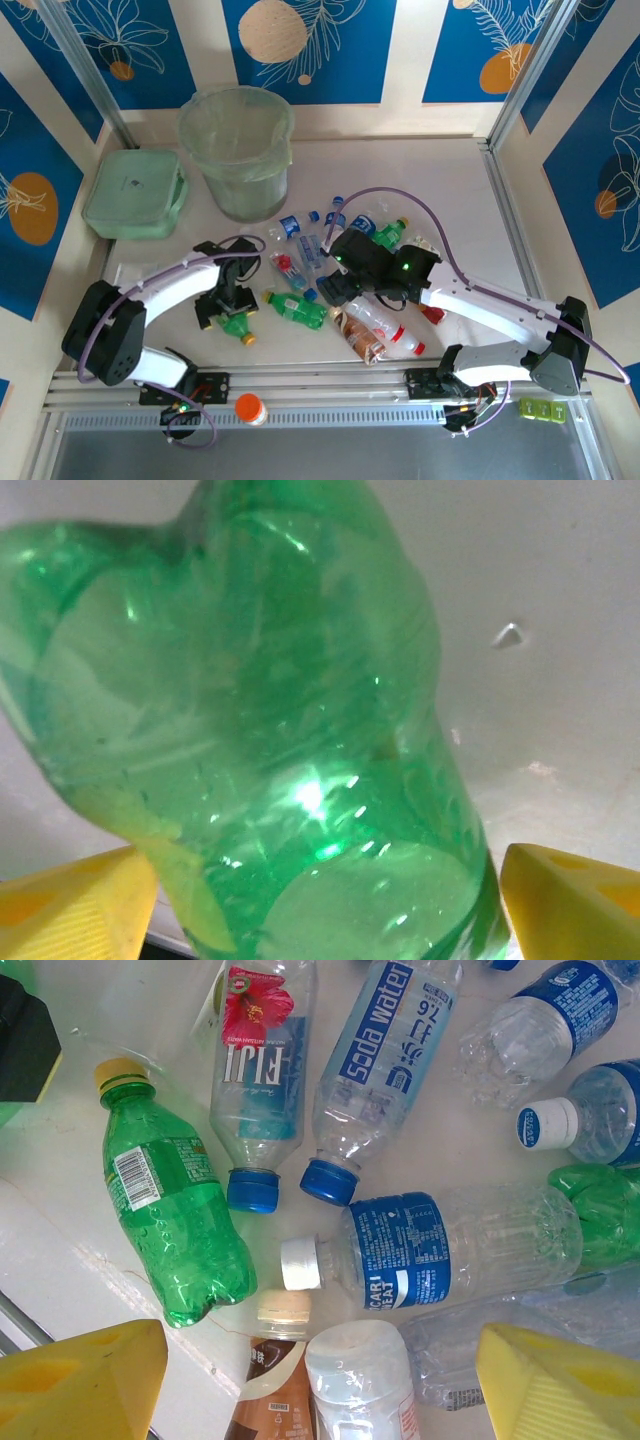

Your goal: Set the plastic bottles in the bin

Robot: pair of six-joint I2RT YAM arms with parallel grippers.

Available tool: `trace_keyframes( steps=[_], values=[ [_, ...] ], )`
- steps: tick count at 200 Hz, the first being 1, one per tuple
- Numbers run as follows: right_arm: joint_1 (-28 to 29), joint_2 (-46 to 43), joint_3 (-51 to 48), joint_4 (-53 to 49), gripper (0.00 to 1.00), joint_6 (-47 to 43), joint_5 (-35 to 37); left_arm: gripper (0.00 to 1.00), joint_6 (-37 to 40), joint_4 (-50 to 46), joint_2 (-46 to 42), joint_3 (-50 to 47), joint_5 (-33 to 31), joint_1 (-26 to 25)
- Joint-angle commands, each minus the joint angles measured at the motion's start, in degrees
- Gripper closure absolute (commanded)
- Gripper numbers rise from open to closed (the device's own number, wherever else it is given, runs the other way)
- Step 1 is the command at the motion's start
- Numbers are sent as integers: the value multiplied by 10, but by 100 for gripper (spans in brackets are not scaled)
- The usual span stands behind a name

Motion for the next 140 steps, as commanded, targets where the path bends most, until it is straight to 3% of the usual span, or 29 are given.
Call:
trace_keyframes(
  steps=[1, 23, 82, 140],
  values=[
    [2, 7, 11, 4, 18, 4, -9, 17, -18, 29, -25, -18, -14, 16],
    [2, 8, 11, 7, 18, 9, -10, 24, -13, 62, -42, -30, -29, 19],
    [3, 9, 13, 12, 19, 14, -11, 40, 9, 126, -86, -72, 5, 24],
    [3, 13, 18, 16, 19, 16, -16, 50, 36, 139, -92, -91, 9, 25]
  ],
)
